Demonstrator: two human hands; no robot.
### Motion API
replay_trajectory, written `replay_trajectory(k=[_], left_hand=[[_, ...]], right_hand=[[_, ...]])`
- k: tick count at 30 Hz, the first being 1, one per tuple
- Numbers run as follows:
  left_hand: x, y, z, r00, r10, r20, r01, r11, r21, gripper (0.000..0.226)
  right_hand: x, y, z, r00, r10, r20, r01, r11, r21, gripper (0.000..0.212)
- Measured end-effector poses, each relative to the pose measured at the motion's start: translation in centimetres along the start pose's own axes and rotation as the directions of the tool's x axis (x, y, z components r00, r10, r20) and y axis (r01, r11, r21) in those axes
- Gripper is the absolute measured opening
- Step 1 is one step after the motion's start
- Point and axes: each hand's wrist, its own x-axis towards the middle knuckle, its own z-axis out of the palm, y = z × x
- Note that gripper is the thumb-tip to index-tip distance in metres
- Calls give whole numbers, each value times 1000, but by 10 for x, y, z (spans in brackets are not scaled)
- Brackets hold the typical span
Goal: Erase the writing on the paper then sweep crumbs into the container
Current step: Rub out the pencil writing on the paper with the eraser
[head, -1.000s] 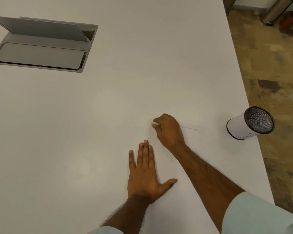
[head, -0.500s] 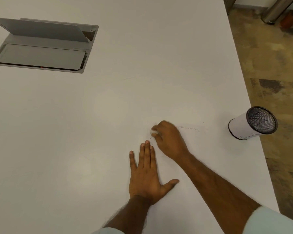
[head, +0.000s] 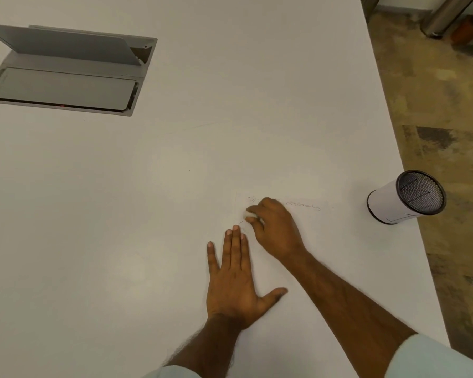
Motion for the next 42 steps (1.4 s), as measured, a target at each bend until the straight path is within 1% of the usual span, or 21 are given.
replay_trajectory(k=[3, 7, 9, 10, 12, 15, 17, 19, 20, 22, 24, 28, 30, 32, 34, 37, 40, 42], left_hand=[[1, -1, 1, 1000, -4, 3, 4, 1000, 2, 124], [1, 0, 1, 1000, -8, 10, 8, 1000, -4, 124], [1, -1, 1, 1000, -5, 4, 5, 1000, -5, 124], [1, -1, 1, 1000, -6, 2, 6, 1000, -4, 124], [0, 0, 0, 1000, -4, 13, 4, 1000, 1, 124], [1, -1, 0, 1000, -9, 9, 9, 1000, 2, 124], [1, 0, 0, 1000, -7, 15, 7, 1000, 5, 124], [0, 0, 1, 1000, -7, 7, 7, 1000, 9, 124], [0, 0, 1, 1000, -7, 9, 7, 1000, 7, 124], [1, -1, 1, 1000, -3, 3, 3, 1000, 0, 123], [1, -1, 1, 1000, 2, 3, -2, 1000, 0, 123], [1, -1, 1, 1000, -7, 0, 7, 1000, 1, 123], [2, 0, 1, 1000, -10, 1, 10, 1000, 0, 123], [1, 1, 1, 1000, -15, 4, 15, 1000, -1, 123], [1, 0, 1, 1000, -16, 8, 16, 1000, -2, 124], [1, 0, 0, 1000, -12, 7, 12, 1000, 4, 124], [1, 0, 0, 1000, -12, 12, 11, 1000, 12, 124], [1, 1, 1, 1000, -11, 14, 11, 1000, 14, 124]], right_hand=[[28, 6, 0, 996, 26, -88, -29, 999, -36, 14], [44, 11, -4, 984, 136, -118, -133, 991, 33, 14], [31, 11, -8, 985, 124, -122, -115, 990, 76, 14], [22, 12, -9, 990, 101, -101, -93, 992, 79, 13], [11, 13, -8, 995, 67, -69, -63, 996, 54, 12], [26, 17, -6, 994, 57, -93, -57, 998, 5, 13], [45, 19, -7, 988, 105, -109, -105, 994, 2, 13], [53, 20, -9, 975, 188, -117, -180, 981, 73, 12], [50, 20, -10, 971, 204, -126, -189, 975, 120, 10], [35, 17, -11, 976, 180, -119, -156, 970, 187, 8], [18, 15, -8, 988, 137, -74, -120, 972, 204, 7], [28, 19, -2, 989, 94, -115, -80, 989, 124, 12], [45, 20, -3, 984, 131, -123, -118, 987, 104, 14], [52, 19, -6, 971, 197, -132, -176, 972, 155, 14], [45, 17, -10, 972, 200, -122, -174, 965, 197, 14], [24, 11, -5, 992, 118, -44, -110, 983, 146, 10], [28, 13, 2, 992, 70, -104, -62, 995, 76, 7], [46, 15, 3, 988, 88, -124, -80, 995, 63, 8]])
